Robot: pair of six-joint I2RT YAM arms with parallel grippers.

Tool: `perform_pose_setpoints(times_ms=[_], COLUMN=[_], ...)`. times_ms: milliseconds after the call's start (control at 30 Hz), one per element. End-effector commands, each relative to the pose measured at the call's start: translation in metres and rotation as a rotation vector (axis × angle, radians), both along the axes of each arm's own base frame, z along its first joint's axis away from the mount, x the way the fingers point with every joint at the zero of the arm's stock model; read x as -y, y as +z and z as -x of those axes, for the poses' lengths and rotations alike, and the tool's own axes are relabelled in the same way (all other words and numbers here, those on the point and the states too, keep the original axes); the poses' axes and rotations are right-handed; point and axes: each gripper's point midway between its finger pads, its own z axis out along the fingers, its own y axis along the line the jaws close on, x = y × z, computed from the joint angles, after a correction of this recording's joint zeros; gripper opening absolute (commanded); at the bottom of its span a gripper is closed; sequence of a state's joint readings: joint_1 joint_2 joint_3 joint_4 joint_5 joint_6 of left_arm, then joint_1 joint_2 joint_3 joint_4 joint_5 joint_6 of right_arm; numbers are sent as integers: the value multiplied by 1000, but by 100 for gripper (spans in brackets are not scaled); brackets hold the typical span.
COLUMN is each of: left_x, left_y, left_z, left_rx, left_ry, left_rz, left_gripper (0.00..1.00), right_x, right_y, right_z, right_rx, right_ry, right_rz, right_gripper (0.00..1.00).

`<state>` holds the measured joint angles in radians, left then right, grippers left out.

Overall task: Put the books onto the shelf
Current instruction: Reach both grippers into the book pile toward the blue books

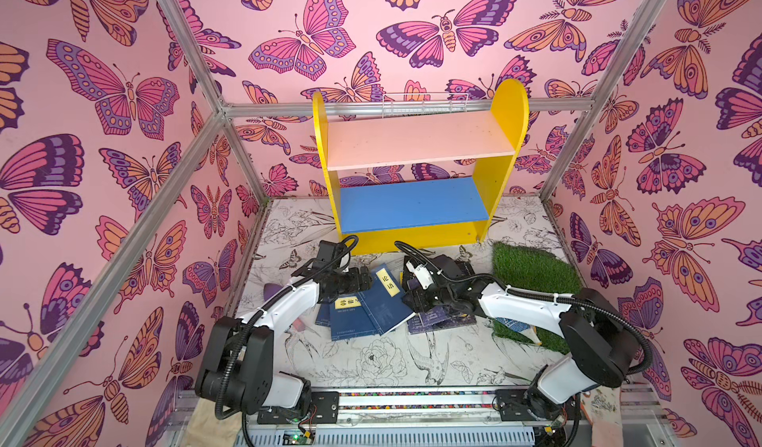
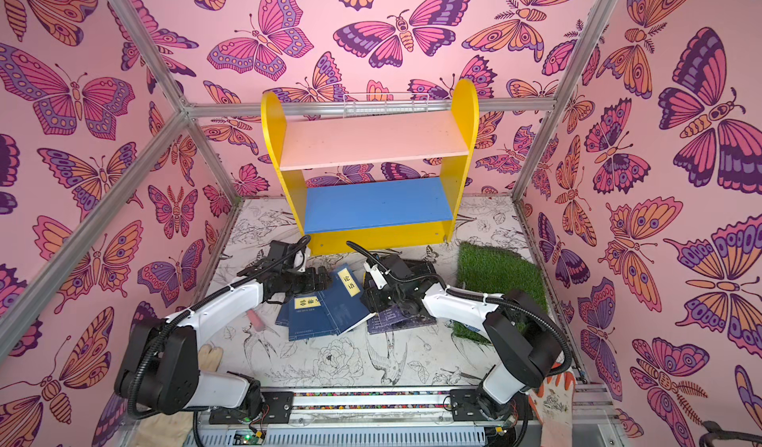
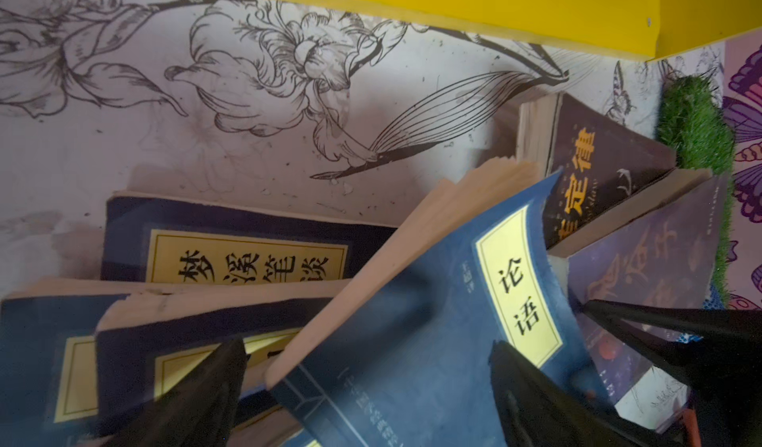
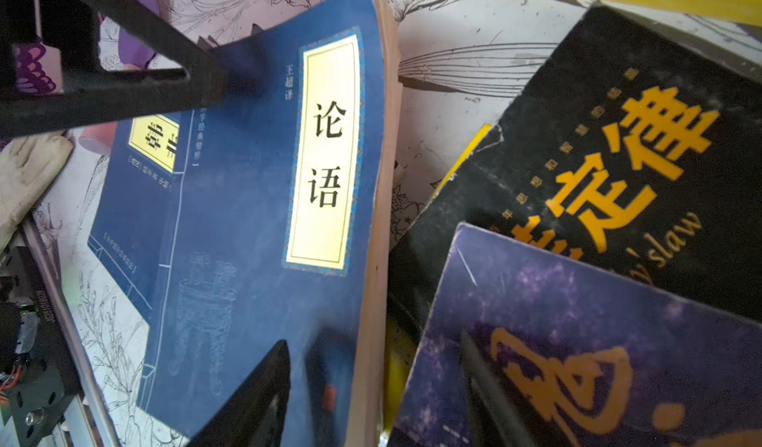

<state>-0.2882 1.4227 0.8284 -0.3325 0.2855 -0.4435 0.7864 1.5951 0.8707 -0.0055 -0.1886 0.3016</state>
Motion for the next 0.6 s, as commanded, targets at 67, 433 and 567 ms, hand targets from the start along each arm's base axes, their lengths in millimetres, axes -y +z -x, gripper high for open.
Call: perform_pose_setpoints(times_ms=[67,433,567], left_x=[9,29,31], left_y=[-9,-11,-3], left_z=[5,1,0], left_rx=[-66,-54,-34], left_ry=[-63,-158,-167], left_rz=[18,104,119], left_gripper=[93,52,16], right_x=[13,15,17], right_y=[-40,-45,-45], right_z=[25,24,24], right_rx=[-118,-119,-116], right_ry=[52,44,33], right_rz=[116,130,136], right_gripper=[65,65,65])
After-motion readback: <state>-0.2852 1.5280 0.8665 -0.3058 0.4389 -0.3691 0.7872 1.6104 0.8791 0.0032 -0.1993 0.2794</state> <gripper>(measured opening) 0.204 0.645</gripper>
